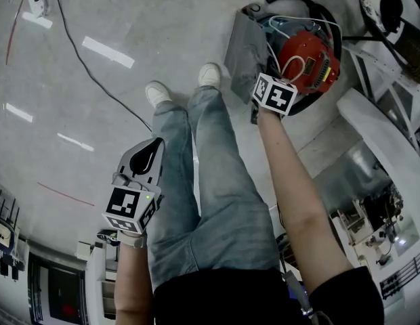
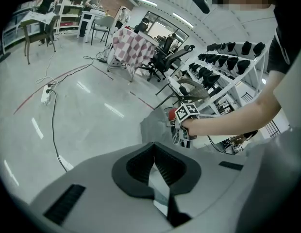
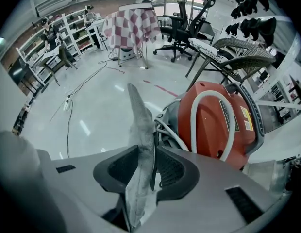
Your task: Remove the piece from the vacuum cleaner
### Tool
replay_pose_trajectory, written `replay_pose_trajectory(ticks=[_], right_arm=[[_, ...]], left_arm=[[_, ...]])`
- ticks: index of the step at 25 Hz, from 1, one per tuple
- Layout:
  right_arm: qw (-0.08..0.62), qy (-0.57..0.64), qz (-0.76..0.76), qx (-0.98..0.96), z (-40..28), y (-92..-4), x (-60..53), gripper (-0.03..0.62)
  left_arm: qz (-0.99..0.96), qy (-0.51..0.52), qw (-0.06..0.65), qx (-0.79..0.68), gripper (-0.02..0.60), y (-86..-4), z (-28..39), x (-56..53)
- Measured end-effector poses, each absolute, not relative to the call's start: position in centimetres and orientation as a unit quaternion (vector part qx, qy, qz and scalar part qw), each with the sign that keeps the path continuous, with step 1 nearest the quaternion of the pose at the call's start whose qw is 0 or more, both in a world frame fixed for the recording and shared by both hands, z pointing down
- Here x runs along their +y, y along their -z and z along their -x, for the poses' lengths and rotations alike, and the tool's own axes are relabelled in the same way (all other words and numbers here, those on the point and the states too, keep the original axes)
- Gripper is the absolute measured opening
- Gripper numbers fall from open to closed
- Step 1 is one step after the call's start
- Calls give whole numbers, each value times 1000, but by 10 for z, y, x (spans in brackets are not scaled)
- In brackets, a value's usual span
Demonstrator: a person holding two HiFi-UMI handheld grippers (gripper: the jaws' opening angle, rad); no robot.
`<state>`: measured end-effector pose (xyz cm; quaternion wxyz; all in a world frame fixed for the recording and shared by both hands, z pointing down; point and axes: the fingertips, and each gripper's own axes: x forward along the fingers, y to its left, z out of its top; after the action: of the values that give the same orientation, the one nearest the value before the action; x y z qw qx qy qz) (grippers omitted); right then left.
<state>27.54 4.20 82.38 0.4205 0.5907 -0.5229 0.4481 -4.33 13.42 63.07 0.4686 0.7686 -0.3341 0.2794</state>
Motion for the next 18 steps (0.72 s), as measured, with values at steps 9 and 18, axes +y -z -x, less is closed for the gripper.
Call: replay_pose_trajectory(ticks=[9, 18], right_arm=[[398, -454, -597, -529, -275, -821, 43, 83], [391, -456, -587, -543, -270, -821, 43, 51]], left_arm=[[-770, -281, 469, -329, 18, -637, 50, 138], [-772, -286, 466, -325, 18, -635, 49, 145]])
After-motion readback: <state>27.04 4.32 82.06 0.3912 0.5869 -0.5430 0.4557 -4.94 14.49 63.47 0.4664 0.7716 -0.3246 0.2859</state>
